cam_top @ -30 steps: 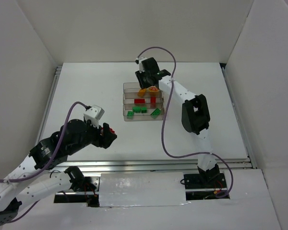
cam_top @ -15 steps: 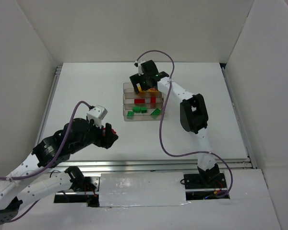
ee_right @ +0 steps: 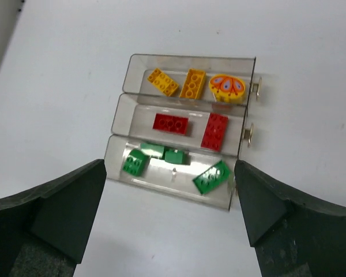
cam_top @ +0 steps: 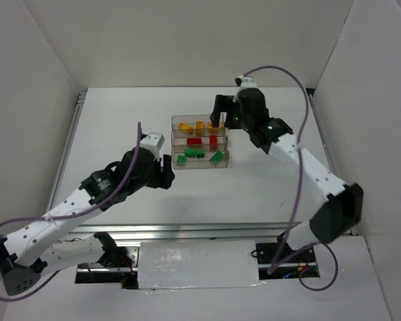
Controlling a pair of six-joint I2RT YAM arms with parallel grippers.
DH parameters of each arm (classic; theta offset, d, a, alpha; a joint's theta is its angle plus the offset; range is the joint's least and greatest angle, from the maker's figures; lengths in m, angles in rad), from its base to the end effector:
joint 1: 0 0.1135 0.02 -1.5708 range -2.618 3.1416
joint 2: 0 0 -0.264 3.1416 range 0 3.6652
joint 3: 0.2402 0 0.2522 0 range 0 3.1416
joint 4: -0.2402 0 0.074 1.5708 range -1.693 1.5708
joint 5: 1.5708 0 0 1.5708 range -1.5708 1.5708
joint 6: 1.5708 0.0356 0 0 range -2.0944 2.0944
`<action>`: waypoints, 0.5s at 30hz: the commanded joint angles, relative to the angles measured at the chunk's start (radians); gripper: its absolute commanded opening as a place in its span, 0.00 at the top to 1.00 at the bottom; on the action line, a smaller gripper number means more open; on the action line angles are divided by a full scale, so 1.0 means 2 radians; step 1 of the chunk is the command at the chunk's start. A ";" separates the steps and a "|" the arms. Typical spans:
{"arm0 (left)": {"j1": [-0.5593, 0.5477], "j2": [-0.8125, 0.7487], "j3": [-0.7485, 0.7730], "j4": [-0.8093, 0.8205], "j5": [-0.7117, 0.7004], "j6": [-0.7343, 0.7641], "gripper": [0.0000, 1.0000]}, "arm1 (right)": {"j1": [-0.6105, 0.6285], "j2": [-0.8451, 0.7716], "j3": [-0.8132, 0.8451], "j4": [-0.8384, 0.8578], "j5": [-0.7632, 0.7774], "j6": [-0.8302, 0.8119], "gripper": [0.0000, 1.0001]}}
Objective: Sort the legos into containers by color
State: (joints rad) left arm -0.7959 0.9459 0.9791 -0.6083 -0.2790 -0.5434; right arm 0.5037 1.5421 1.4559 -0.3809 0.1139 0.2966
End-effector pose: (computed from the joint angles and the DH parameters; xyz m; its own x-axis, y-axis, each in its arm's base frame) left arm 0.1464 -0.1355 0.3368 -0.5973 -0.1005 -0.7957 0.2528 0.9180 -0.3057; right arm 0.3166 0.1699 0.3668 -0.4913 0.0608 -0.8689 -0.2583 0.9425 0.2120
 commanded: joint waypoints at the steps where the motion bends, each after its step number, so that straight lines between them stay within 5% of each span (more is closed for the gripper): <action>1: 0.004 0.041 0.039 0.091 -0.039 -0.013 0.97 | -0.003 -0.096 -0.076 0.006 0.021 0.073 0.00; 9: 0.035 0.236 0.141 0.188 -0.076 -0.019 0.93 | -0.003 -0.325 -0.320 0.040 -0.054 0.122 0.00; 15: 0.054 0.403 0.279 0.181 -0.082 -0.021 0.93 | -0.006 -0.427 -0.360 0.012 -0.073 0.122 0.00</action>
State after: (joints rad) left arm -0.7006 1.6608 1.4090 -0.2928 -0.4088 -0.5621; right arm 0.4965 0.7624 0.7273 -0.3851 0.0021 0.5259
